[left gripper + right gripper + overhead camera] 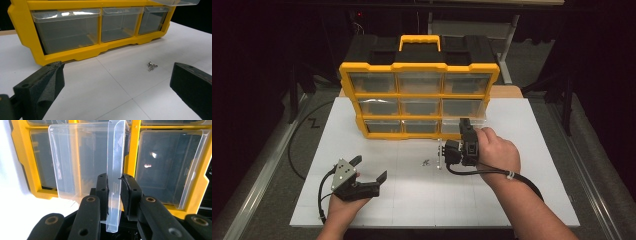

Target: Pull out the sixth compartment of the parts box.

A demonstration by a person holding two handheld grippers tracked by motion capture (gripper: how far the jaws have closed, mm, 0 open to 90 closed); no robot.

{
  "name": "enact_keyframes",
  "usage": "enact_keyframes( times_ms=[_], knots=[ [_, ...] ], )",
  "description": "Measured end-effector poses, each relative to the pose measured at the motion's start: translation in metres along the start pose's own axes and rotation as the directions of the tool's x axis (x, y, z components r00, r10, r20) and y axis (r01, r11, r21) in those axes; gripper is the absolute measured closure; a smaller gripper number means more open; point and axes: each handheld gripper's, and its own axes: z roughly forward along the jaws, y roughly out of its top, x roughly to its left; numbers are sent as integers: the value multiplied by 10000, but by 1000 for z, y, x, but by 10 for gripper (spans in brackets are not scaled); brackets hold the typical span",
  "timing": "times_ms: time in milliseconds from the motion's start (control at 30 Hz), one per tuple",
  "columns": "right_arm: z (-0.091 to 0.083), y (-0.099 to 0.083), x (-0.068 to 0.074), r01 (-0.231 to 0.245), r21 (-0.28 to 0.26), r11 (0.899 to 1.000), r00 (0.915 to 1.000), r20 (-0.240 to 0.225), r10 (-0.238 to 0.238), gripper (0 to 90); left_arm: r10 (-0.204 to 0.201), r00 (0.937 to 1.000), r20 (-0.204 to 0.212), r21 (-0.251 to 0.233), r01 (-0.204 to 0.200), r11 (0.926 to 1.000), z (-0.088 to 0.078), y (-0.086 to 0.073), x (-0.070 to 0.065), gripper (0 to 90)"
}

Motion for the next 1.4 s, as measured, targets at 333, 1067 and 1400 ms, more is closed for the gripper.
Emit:
enact_keyframes(
  times_ms=[333, 1067, 1400],
  knots=[
    [-7, 0, 1, -11, -23, 10000, 10000, -65, 11, 791, -2, 10000, 6, 38, 2, 10000, 0, 0, 0, 3],
    [-18, 0, 4, 73, -141, 9999, 10000, -51, -73, 788, -44, 10000, -11, 39, 44, 10000, 0, -1, 0, 3],
    [-19, -1, 4, -146, -236, 9996, 9997, -212, 141, 726, -32, 10000, -16, 43, 32, 10000, 0, -1, 0, 3]
  ],
)
